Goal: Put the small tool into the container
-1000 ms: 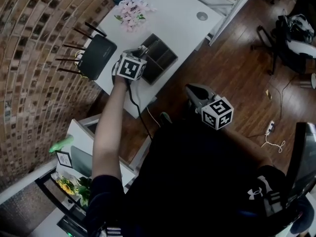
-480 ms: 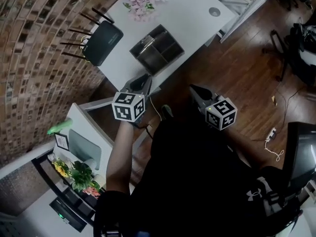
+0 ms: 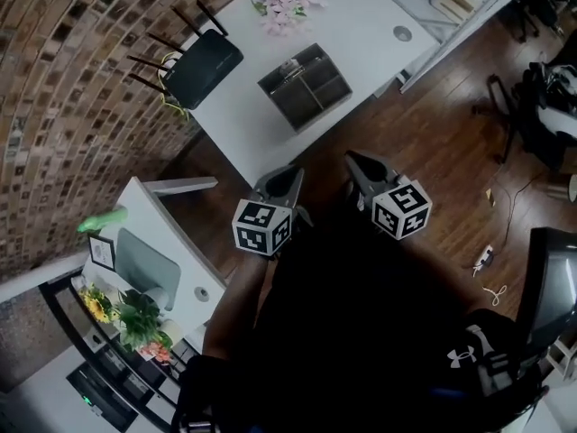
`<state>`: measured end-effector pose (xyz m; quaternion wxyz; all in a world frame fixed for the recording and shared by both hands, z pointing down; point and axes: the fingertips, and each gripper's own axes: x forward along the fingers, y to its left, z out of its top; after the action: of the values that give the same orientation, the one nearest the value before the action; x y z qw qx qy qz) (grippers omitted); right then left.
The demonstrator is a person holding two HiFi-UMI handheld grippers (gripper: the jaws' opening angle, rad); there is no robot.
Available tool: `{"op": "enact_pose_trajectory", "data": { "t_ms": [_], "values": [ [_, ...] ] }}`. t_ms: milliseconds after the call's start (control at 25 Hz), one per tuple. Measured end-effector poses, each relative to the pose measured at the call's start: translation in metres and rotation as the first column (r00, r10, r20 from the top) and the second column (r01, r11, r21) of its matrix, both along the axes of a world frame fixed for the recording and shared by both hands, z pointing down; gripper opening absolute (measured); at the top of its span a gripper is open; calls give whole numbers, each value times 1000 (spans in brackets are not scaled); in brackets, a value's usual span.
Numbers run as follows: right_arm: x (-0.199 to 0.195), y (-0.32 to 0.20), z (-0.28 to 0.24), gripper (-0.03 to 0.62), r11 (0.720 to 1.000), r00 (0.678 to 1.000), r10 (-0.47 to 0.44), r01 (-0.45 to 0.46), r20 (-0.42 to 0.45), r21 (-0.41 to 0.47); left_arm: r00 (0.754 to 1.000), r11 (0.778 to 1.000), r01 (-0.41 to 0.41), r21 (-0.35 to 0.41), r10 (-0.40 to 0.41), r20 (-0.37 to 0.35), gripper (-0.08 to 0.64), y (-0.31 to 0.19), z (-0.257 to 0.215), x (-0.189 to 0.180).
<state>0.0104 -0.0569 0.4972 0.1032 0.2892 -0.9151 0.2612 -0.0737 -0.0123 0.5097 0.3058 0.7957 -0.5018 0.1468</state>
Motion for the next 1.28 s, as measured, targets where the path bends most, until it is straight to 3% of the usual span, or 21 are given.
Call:
{"op": "enact_pose_trajectory", "data": {
  "t_ms": [80,160,280,360,600,760,880,1080,1280],
  "values": [
    [-11,6,-8,3,999,1000,-7,7,-12,31,999,1000,-13,14,14,-38,15,13,-4,0],
    [-21,10,-17,3,997,1000,-7,8,-19,73,999,998,-14,57,16,-32,17,24,-9,-6],
    [-34,16,-30,3,991,1000,-2,5,-26,130,996,987,-18,158,4,87,15,34,-15,-26],
    [-42,19,-36,3,987,1000,-1,6,-30,160,994,983,-15,185,-6,113,16,40,-21,-37],
    [-56,24,-46,3,977,999,27,-20,-32,211,997,975,-45,218,28,77,15,47,-20,-44],
    [-58,22,-51,3,974,999,42,-34,-32,226,999,978,45,204,-49,14,15,42,-22,-62],
    [-60,21,-53,3,971,999,37,-29,-32,236,998,982,53,181,-57,17,15,42,-28,-69],
    [-60,17,-57,3,967,999,33,-24,-29,252,995,967,79,242,-90,37,15,32,-32,-81],
    [-58,12,-60,3,967,999,26,-18,-27,256,995,965,90,245,-97,18,15,23,-40,-74]
  ]
}}
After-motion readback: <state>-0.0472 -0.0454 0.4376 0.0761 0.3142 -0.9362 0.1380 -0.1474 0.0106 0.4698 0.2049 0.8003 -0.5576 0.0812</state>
